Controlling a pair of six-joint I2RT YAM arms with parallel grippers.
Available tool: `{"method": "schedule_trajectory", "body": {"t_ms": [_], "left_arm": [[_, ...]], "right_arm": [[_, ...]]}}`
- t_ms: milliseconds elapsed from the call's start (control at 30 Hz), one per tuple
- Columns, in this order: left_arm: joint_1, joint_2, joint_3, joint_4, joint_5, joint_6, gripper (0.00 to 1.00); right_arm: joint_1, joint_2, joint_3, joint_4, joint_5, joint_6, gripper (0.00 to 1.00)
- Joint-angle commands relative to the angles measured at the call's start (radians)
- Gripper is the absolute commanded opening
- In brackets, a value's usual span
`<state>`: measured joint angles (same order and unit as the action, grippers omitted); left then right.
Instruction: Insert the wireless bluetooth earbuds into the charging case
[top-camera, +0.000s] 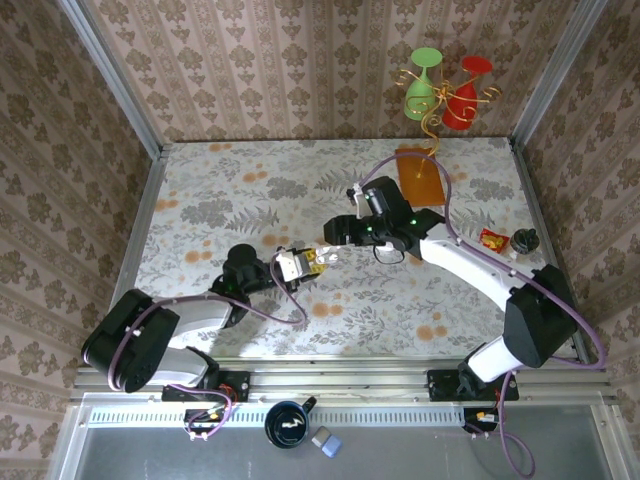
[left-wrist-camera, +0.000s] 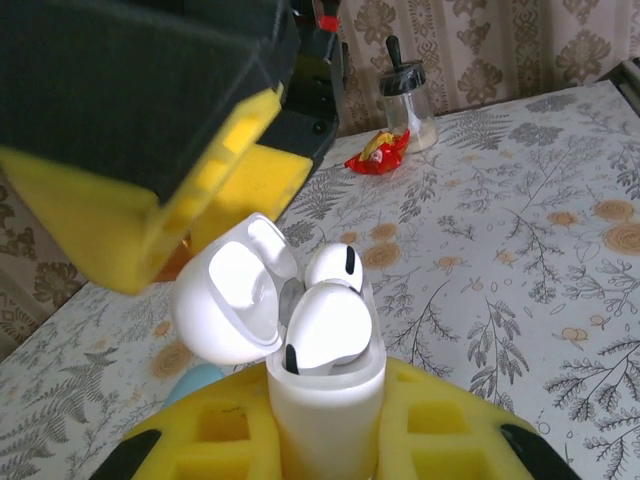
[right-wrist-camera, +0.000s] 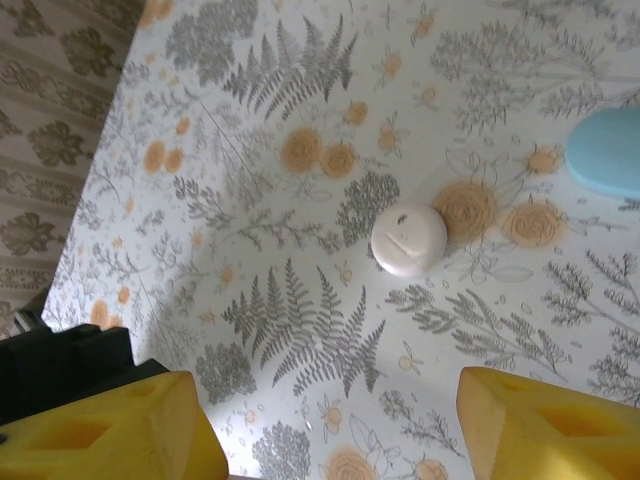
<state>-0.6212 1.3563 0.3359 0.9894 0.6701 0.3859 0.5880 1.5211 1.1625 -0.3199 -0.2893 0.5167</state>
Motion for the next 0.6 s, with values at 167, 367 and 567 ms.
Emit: {"method": "schedule_trajectory", "body": {"t_ms": [167, 367, 567], "left_arm": [[-0.001, -0.033, -0.025, -0.008, -0.020, 0.036, 0.00], [0.000, -0.029, -0.018, 0.006, -0.066, -0.022, 0.00], [0.003, -0.020, -0.021, 0.047, -0.080, -0.087, 0.00]], "right_arm": [[0.006, 0.043, 0.037, -0.082, -0.031, -0.010, 0.71], [0.006, 0.025, 0.017, -0.107, -0.047, -0.044, 0.72], [0.007, -0.023, -0.028, -0.105, -0.097, -0.080, 0.75]]}}
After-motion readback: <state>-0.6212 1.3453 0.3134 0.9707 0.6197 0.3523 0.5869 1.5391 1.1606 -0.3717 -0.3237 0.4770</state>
